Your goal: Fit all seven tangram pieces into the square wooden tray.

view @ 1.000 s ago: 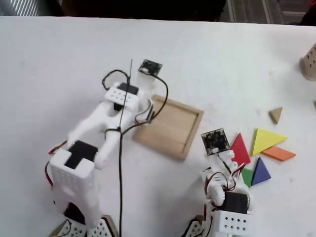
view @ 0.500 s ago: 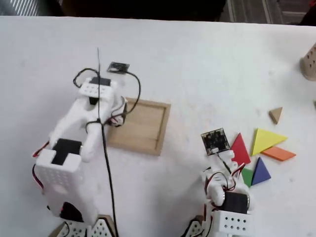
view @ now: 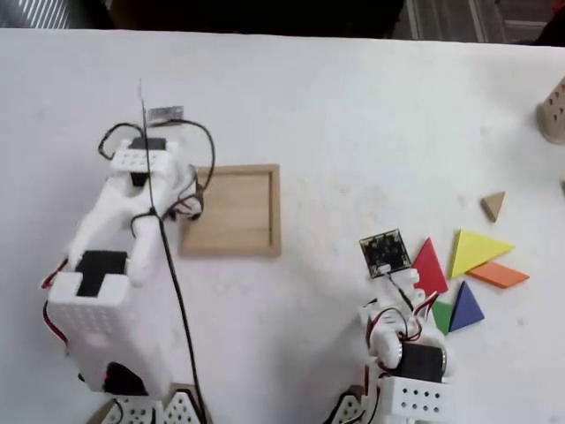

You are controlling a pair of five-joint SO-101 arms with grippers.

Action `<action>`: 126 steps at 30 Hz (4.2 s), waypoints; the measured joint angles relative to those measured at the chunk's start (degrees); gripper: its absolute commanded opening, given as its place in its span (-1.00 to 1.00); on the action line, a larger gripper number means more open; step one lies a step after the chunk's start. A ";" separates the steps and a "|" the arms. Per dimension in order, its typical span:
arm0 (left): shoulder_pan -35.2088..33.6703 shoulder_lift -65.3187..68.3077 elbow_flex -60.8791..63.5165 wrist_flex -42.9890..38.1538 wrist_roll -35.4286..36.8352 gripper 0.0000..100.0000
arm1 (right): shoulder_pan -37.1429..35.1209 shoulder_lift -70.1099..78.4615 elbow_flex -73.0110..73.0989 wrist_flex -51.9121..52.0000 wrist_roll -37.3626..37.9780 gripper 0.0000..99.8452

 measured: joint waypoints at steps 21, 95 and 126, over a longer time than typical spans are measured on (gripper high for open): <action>0.62 -29.89 24.70 -9.32 0.00 -0.61 | 0.09 0.00 -0.53 -0.44 0.00 -0.97; 6.95 -49.23 46.15 -25.32 -7.30 -0.60 | 30.07 78.24 -33.93 -26.20 5.89 -0.67; 0.26 -49.23 44.13 -25.32 -8.09 -0.60 | 23.47 78.33 -58.20 -0.70 -2.99 -0.96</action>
